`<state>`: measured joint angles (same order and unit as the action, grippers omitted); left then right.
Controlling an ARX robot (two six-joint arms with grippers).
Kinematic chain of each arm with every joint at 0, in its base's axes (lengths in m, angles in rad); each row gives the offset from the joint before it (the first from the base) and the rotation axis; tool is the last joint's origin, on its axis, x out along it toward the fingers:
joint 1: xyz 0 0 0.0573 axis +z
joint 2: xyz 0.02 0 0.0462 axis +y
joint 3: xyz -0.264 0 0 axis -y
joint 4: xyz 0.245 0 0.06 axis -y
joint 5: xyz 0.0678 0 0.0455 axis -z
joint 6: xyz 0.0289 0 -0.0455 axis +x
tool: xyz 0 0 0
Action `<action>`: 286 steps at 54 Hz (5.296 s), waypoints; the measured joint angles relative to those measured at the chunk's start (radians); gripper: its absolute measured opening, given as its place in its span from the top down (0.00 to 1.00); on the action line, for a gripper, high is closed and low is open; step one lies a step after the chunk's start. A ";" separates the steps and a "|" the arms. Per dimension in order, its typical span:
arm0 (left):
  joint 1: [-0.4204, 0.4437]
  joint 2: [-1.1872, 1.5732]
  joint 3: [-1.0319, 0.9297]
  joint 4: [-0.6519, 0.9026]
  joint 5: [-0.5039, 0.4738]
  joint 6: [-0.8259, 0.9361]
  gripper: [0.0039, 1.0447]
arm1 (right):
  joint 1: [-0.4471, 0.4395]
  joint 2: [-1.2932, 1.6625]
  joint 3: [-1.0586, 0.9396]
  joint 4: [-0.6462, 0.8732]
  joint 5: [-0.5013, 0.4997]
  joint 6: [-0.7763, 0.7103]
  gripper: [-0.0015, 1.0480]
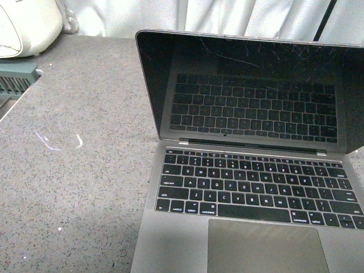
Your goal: Close laptop
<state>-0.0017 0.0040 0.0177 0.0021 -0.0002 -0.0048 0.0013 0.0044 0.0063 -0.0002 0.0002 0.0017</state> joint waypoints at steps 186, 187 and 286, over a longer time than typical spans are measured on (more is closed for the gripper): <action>-0.269 1.057 0.564 0.300 0.114 -0.220 0.96 | -0.192 1.154 0.619 0.264 -0.443 -0.293 0.99; -0.269 1.082 0.582 0.300 0.121 -0.209 0.96 | -0.190 1.163 0.626 0.259 -0.446 -0.301 0.99; -0.566 1.381 0.645 -0.371 0.312 0.499 0.96 | 0.078 1.268 0.519 -0.361 -0.241 -0.088 0.99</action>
<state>-0.5674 1.3846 0.6632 -0.3687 0.3119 0.4938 0.0792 1.2728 0.5251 -0.3614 -0.2413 -0.0860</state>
